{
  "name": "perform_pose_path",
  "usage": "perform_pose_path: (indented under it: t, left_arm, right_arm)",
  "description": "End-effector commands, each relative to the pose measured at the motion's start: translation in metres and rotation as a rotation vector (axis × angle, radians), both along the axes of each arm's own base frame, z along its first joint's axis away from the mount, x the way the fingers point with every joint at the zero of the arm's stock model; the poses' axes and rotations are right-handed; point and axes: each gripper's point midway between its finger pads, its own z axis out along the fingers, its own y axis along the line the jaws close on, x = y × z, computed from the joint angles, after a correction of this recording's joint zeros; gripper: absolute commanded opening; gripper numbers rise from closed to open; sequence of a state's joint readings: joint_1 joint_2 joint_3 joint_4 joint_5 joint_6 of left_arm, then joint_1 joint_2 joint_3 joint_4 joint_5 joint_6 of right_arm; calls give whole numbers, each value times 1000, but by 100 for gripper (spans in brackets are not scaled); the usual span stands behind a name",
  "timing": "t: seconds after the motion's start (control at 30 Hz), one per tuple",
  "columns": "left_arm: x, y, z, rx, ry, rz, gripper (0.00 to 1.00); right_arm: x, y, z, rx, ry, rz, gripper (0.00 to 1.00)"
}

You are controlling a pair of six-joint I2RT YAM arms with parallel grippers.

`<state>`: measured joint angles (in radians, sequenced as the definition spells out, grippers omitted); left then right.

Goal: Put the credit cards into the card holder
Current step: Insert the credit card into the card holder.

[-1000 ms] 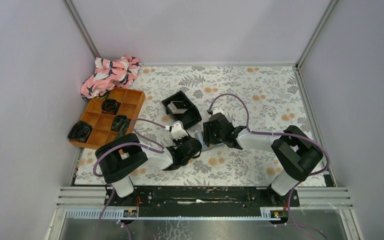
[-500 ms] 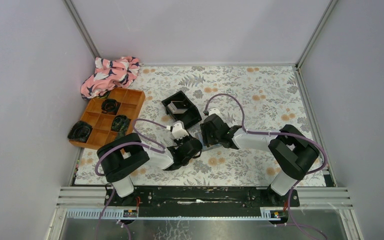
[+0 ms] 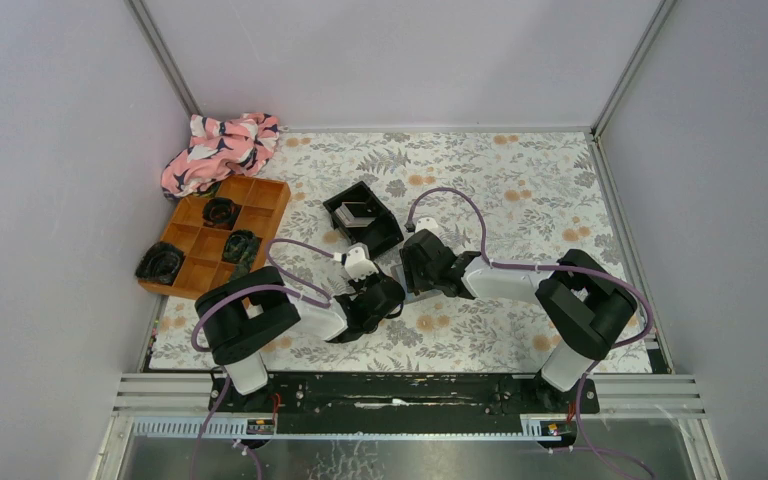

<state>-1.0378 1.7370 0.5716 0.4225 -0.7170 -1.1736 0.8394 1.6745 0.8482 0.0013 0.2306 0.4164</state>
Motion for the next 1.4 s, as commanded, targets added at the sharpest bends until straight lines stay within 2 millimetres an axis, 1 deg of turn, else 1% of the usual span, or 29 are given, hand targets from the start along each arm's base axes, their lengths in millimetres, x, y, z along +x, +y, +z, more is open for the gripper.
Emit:
perform_pose_path:
  t: [0.0,0.07,0.1,0.13,0.17,0.2,0.37,0.5,0.67,0.8,0.9,0.97,1.1,1.23,1.37]
  left_arm:
    - [-69,44,-79,256,298,-146,11]
    - [-69,44,-79,255,298,-146,11]
    - [-69,44,-79,257,298,-145,11]
    - [-70,44,-80,257,299,-144,11]
    - [-69,45,-80,256,299,-142,11]
    - [-70,45,-81,257,302,-143,11]
    - [-71,46,-81,257,303,-142,11]
    - [-72,47,-81,256,303,-140,11]
    - [-70,44,-79,250,297,-145,10]
    - [-69,43,-78,255,294,-148,10]
    - [-68,43,-77,258,294,-146,10]
    - [-68,43,-77,261,293,-146,10]
    - [-68,44,-76,270,293,-146,10]
    - [-67,44,-76,272,291,-144,10]
    - [-67,44,-76,273,292,-146,10]
  right_arm:
    - [-13,-17,-9,-98,36,-4,55]
    - [-12,-20,-7,-106,30,-7,60]
    - [-12,-21,-7,-112,27,-10,66]
    - [-11,-21,-1,-99,11,-13,72]
    - [-10,-20,4,-90,-1,-12,77]
    - [-9,-19,7,-81,-10,-11,78]
    - [-4,-13,21,-42,-48,1,77]
    - [-2,-7,33,7,-79,15,74]
    - [2,-6,50,63,-144,6,71]
    - [4,-8,51,35,-146,7,70]
    - [5,-13,50,22,-161,-9,65]
    - [8,-18,50,13,-177,-27,58]
    - [12,-29,50,-14,-198,-59,39]
    - [15,-37,44,-26,-187,-80,28]
    - [17,-42,35,-28,-165,-91,26]
